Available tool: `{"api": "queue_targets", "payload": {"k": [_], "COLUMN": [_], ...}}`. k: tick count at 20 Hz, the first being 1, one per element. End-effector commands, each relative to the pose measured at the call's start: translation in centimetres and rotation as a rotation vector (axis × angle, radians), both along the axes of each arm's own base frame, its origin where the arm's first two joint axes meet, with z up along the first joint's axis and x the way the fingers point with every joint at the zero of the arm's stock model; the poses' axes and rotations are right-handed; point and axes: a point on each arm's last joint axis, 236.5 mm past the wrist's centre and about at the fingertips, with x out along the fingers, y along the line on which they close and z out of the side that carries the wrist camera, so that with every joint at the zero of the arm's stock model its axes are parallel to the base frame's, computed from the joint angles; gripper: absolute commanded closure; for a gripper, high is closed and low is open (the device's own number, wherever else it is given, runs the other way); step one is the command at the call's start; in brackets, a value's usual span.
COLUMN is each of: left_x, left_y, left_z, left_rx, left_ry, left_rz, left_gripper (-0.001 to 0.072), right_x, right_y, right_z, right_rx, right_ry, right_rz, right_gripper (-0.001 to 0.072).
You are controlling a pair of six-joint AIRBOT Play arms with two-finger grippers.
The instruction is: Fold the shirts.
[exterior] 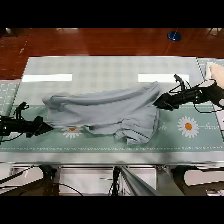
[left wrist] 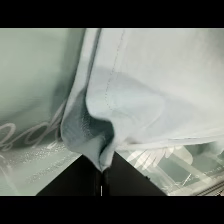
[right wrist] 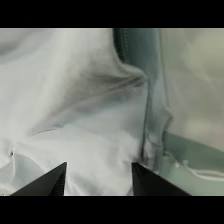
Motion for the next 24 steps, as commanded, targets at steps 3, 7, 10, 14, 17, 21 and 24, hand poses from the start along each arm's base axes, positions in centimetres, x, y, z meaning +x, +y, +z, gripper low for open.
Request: {"api": "queue_targets", "payload": {"k": [3,7,10,14,17,21,24], "left_x": [0.0,0.0,-0.1,-0.1,-0.2,-0.2,0.3], "left_y": [-0.2,-0.2,-0.2,-0.3,-0.3,-0.4,-0.2], "left_z": [0.2,0.2,0.2,0.2,0.3,0.3,1.0], "left_rx": [-0.011,-0.011,-0.012,-0.014,-0.018,-0.020,-0.020], "left_ry": [0.001,0.001,0.002,0.003,0.005,0.006,-0.026], "left_rz": [-0.001,-0.001,-0.002,-0.003,-0.005,-0.006,-0.032], "left_gripper": [0.0686,0.0686,0.0686,0.0686,0.0686,0.0686,0.0687], "right_x": [-0.2,-0.9,-1.1,-0.9,-0.3,0.2,1.5], "right_y": [0.0,-0.2,-0.3,-0.3,1.1,2.9,2.5], "right_z": [-0.5,-0.6,-0.7,-0.8,-1.2,-2.2,0.2], "right_rx": [-0.007,-0.015,-0.020,-0.023,-0.044,-0.078,-0.069], "right_ry": [0.010,0.025,0.028,0.027,0.014,-0.013,-0.083], "right_rz": [0.011,0.036,0.041,0.034,0.037,0.065,0.026], "right_gripper": [0.0230,0.0230,0.0230,0.0259,0.0275,0.0584,0.0692]}}
